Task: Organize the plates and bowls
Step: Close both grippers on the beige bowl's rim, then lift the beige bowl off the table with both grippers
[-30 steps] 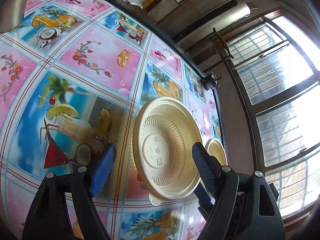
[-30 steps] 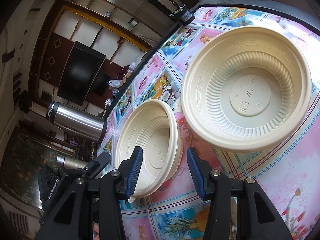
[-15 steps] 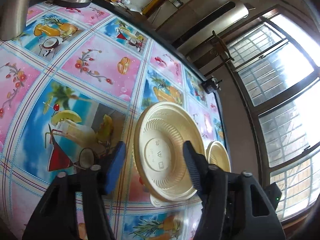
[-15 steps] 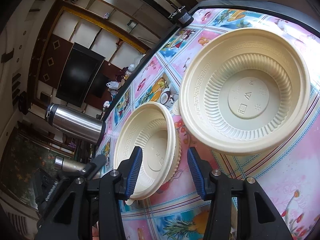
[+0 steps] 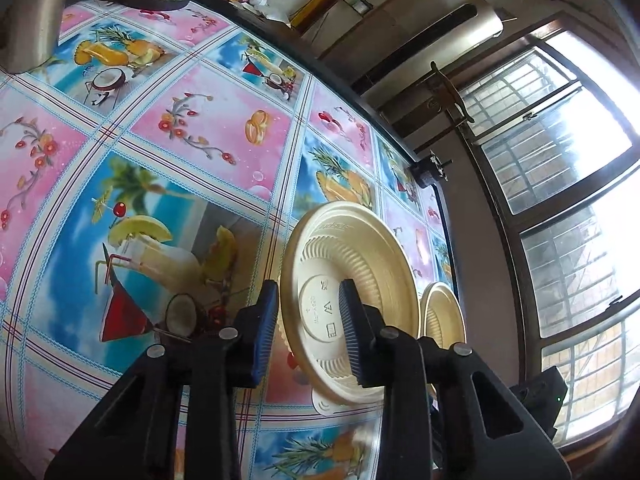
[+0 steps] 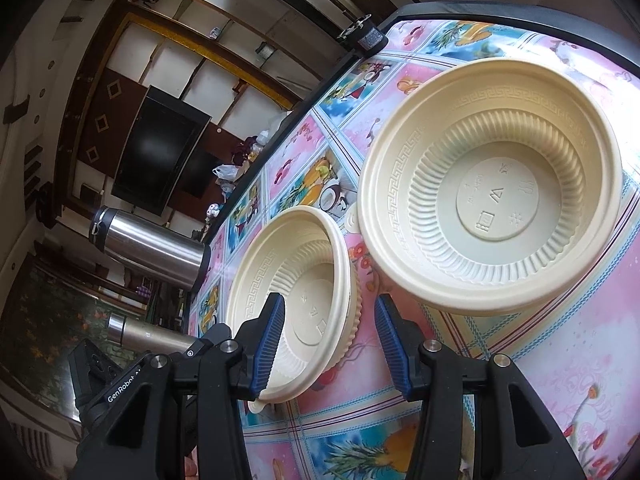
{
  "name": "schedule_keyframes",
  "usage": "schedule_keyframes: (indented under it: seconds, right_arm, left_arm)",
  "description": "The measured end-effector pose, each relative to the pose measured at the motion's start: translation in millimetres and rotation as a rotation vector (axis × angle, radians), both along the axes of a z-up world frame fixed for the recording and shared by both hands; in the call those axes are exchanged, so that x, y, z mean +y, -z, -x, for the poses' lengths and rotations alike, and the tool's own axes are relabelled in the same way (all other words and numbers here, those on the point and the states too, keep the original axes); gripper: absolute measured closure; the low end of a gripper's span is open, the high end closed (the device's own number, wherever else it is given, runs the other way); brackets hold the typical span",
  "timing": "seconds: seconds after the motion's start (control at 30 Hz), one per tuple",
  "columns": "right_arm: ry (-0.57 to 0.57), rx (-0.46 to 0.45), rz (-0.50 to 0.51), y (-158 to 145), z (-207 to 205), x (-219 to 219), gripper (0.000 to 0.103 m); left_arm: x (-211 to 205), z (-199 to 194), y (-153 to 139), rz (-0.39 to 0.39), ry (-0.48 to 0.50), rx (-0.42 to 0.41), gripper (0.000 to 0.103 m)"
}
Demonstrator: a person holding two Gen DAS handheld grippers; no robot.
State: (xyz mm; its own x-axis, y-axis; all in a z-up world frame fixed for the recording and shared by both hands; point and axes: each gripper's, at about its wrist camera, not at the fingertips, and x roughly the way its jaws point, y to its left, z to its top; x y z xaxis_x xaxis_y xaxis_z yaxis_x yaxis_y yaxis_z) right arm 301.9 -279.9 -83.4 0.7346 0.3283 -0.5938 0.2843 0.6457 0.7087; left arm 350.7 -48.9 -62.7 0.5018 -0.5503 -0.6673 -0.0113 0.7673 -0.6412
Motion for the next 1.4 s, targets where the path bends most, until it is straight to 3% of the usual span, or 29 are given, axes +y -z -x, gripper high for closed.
schedule_keyframes:
  seconds: [0.33, 0.57, 0.77, 1.07, 1.4]
  right_arm:
    - [0.000, 0.012, 0.015, 1.3, -2.3, 2.0, 0.054]
    - [0.018, 0.023, 0.051, 1.8, -2.8, 2.0, 0.082]
    - [0.014, 0.014, 0.038, 2.4, -1.8, 2.0, 0.090]
    - [0.006, 0.012, 0.041, 2.0, -1.9, 3.2, 0.090]
    - [0.001, 0.017, -0.025, 6.9, -2.0, -4.5, 0.091]
  left_arm:
    - [-1.4, -1.1, 4.6, -0.004, 0.013, 0.010, 0.088]
    - [-0.9, -3.8, 13.1, -0.006, 0.010, 0.032, 0.091]
    - [-1.7, -2.2, 11.6, -0.013, 0.019, 0.028, 0.095]
    - [-1.5, -0.8, 9.1, -0.024, 0.014, 0.037, 0.095]
    - [-1.3, 1.5, 6.4, -0.027, 0.009, 0.053, 0.095]
